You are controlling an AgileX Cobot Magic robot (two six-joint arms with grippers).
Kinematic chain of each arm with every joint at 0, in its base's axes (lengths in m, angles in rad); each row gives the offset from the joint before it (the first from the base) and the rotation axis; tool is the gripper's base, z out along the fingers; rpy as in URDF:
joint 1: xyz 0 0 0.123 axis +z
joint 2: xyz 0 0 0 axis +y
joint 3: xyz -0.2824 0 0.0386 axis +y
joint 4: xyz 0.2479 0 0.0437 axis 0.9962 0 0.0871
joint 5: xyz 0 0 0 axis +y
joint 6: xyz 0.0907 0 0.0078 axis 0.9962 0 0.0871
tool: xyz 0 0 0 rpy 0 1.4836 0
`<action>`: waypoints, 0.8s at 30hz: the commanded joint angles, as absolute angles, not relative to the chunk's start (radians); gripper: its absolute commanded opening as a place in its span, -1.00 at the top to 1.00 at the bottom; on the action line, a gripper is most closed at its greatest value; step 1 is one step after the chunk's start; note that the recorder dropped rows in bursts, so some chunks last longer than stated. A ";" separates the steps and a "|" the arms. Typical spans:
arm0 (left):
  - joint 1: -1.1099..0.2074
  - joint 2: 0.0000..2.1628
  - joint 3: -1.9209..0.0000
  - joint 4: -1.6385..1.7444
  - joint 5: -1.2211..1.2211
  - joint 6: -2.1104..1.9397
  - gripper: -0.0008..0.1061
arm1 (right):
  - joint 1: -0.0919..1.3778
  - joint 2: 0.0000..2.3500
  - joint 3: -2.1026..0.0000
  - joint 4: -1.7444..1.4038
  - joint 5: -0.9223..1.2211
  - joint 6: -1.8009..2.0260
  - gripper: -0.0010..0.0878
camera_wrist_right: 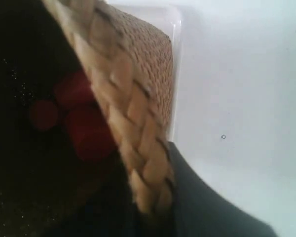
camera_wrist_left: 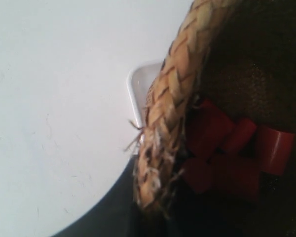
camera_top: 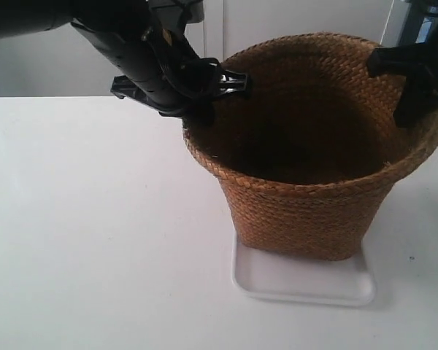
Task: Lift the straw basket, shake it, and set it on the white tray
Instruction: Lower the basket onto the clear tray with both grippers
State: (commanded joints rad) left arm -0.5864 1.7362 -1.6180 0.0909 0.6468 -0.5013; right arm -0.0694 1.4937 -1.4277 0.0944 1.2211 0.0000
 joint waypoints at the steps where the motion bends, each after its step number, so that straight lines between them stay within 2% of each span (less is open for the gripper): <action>1: -0.586 1.741 -1.618 0.088 0.651 -0.501 0.99 | -0.069 1.494 -1.428 0.093 1.221 0.000 0.98; 12: -0.586 1.755 -1.618 0.100 0.683 -0.497 0.99 | -0.069 1.531 -1.428 0.101 1.221 -0.025 0.98; 13: -0.586 1.755 -1.618 0.100 0.683 -0.497 0.99 | -0.069 1.539 -1.428 0.101 1.221 -0.025 0.96; 15: -0.586 1.755 -1.618 0.100 0.683 -0.497 0.97 | -0.069 1.556 -1.428 0.101 1.221 -0.025 0.77; 16: -0.586 1.755 -1.618 0.100 0.683 -0.497 0.84 | -0.069 1.557 -1.428 0.103 1.221 -0.025 0.55; 19: -0.586 1.755 -1.618 0.100 0.683 -0.497 0.48 | -0.069 1.555 -1.430 0.103 1.221 -0.044 0.09; 22: -0.586 1.755 -1.618 0.100 0.683 -0.497 0.01 | -0.069 1.552 -1.432 0.103 1.220 -0.049 -0.29; 24: -0.586 1.755 -1.618 0.100 0.681 -0.497 -0.25 | -0.069 1.545 -1.432 0.100 1.198 -0.049 -0.42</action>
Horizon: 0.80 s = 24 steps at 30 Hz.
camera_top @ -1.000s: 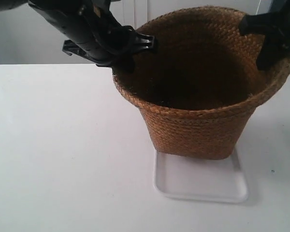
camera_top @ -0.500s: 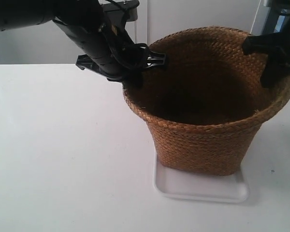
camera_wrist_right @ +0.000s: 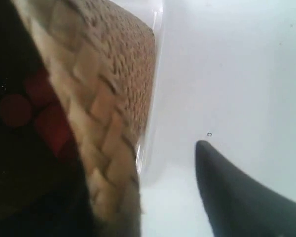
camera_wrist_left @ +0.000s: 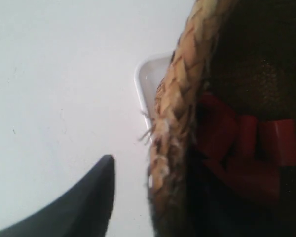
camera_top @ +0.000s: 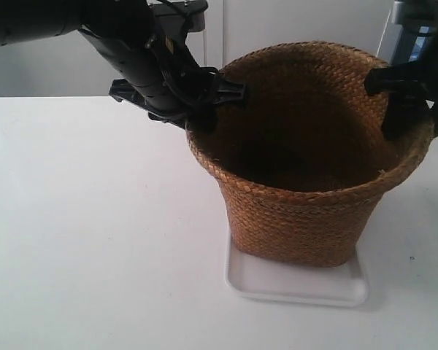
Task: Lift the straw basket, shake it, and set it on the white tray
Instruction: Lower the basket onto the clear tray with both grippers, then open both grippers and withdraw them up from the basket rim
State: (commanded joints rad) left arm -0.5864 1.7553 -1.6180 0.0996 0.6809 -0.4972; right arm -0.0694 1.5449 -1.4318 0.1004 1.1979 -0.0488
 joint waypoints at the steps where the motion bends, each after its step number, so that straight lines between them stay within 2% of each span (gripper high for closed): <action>1: -0.586 1.755 -1.618 0.100 0.683 -0.497 -0.34 | -0.069 1.541 -1.434 0.100 1.195 -0.049 -0.46; 3: -0.586 1.753 -1.618 0.100 0.685 -0.497 -0.41 | -0.069 1.529 -1.436 0.100 1.181 -0.049 -0.46; 19: -0.586 1.557 -1.618 0.140 0.752 -0.462 -0.40 | -0.069 1.306 -1.501 0.147 1.205 -0.049 -0.46; 22: -0.586 1.517 -1.618 0.138 0.776 -0.358 -0.32 | -0.069 1.249 -1.501 0.200 1.205 -0.049 -0.45; 24: -0.594 1.491 -1.616 0.136 0.796 -0.287 -0.20 | -0.069 1.216 -1.495 0.263 1.199 -0.081 -0.45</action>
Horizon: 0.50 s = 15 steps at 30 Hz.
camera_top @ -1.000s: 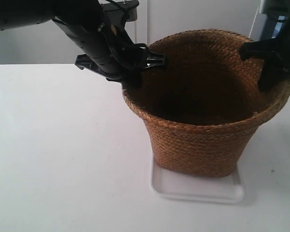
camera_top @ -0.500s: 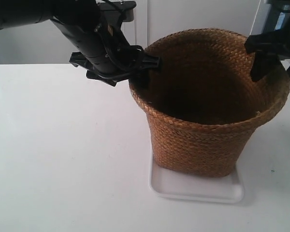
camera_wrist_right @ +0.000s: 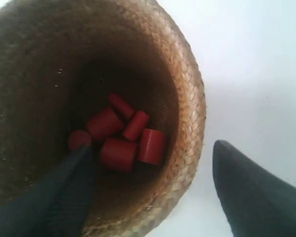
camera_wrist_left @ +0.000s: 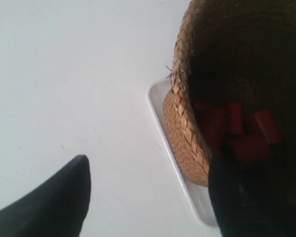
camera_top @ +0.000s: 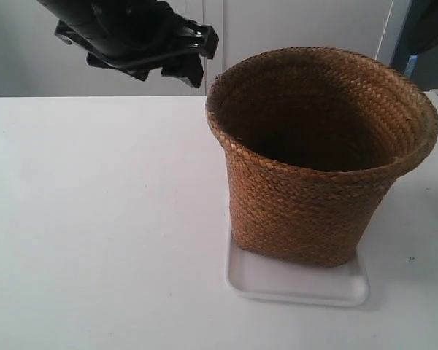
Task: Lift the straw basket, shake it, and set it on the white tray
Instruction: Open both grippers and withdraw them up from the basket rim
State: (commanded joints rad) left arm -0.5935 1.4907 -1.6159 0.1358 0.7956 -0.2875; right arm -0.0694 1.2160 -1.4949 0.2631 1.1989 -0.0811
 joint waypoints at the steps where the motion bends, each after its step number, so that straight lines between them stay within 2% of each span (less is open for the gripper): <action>1: -0.594 1.478 -1.616 0.130 0.815 -0.267 -0.11 | -0.069 1.197 -1.487 0.300 1.194 -0.125 -0.45; 3: -0.601 1.455 -1.616 0.119 0.846 -0.250 0.05 | -0.069 1.164 -1.470 0.359 1.185 -0.188 -0.43; 6: -0.610 1.412 -1.590 0.119 0.852 -0.225 0.36 | -0.069 1.117 -1.437 0.396 1.180 -0.209 -0.23; 8: -0.610 1.372 -1.554 0.119 0.819 -0.198 0.65 | -0.069 1.088 -1.408 0.398 1.182 -0.234 0.14; 10: -0.610 1.322 -1.508 0.119 0.760 -0.175 0.99 | -0.069 1.055 -1.373 0.398 1.163 -0.282 0.69; 11: -0.610 1.294 -1.475 0.119 0.716 -0.171 0.98 | -0.069 1.036 -1.355 0.400 1.143 -0.301 0.98; 15: -0.610 1.196 -1.348 0.117 0.586 -0.171 0.99 | -0.069 0.970 -1.287 0.417 1.052 -0.302 0.98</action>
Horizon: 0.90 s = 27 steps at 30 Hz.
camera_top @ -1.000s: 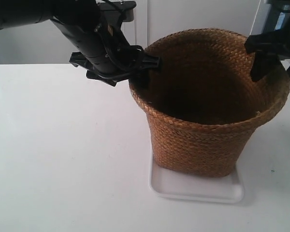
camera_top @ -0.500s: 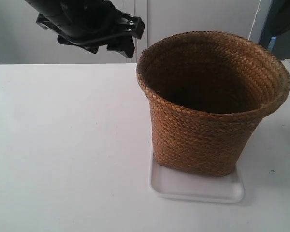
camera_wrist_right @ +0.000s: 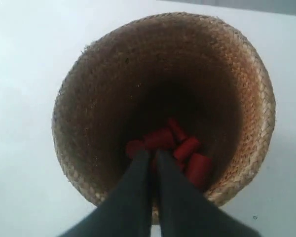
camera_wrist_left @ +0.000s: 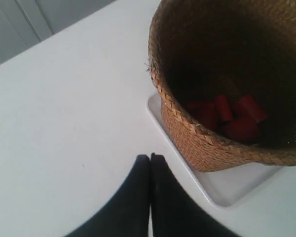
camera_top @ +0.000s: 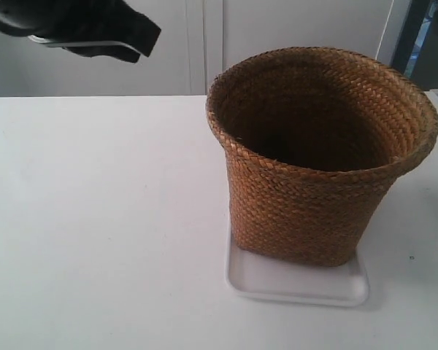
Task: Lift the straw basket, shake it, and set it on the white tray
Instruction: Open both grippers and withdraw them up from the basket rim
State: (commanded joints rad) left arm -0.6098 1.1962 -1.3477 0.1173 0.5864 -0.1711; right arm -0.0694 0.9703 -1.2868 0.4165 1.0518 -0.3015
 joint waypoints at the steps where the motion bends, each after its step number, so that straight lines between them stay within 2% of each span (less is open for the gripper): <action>1: -0.610 1.179 -1.316 0.117 0.573 -0.171 0.99 | -0.069 0.959 -1.274 0.419 1.038 -0.302 0.98; 7: -0.610 1.064 -1.141 0.112 0.505 -0.171 0.99 | -0.069 0.934 -1.196 0.422 1.013 -0.283 0.98; 15: -0.610 0.842 -0.901 0.075 0.207 -0.171 0.99 | -0.069 0.934 -1.175 0.424 1.007 -0.283 0.98; 21: -0.610 0.703 -0.813 0.073 0.251 -0.171 0.99 | -0.069 0.934 -1.175 0.424 1.007 -0.283 0.98; 27: -0.610 0.649 -0.813 0.073 0.345 -0.171 0.99 | -0.069 0.934 -1.175 0.424 1.007 -0.283 0.98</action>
State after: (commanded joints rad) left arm -0.6098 0.6491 -0.8132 0.0726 0.3449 -0.1711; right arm -0.0694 0.9344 -1.1746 0.4236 1.0071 -0.2831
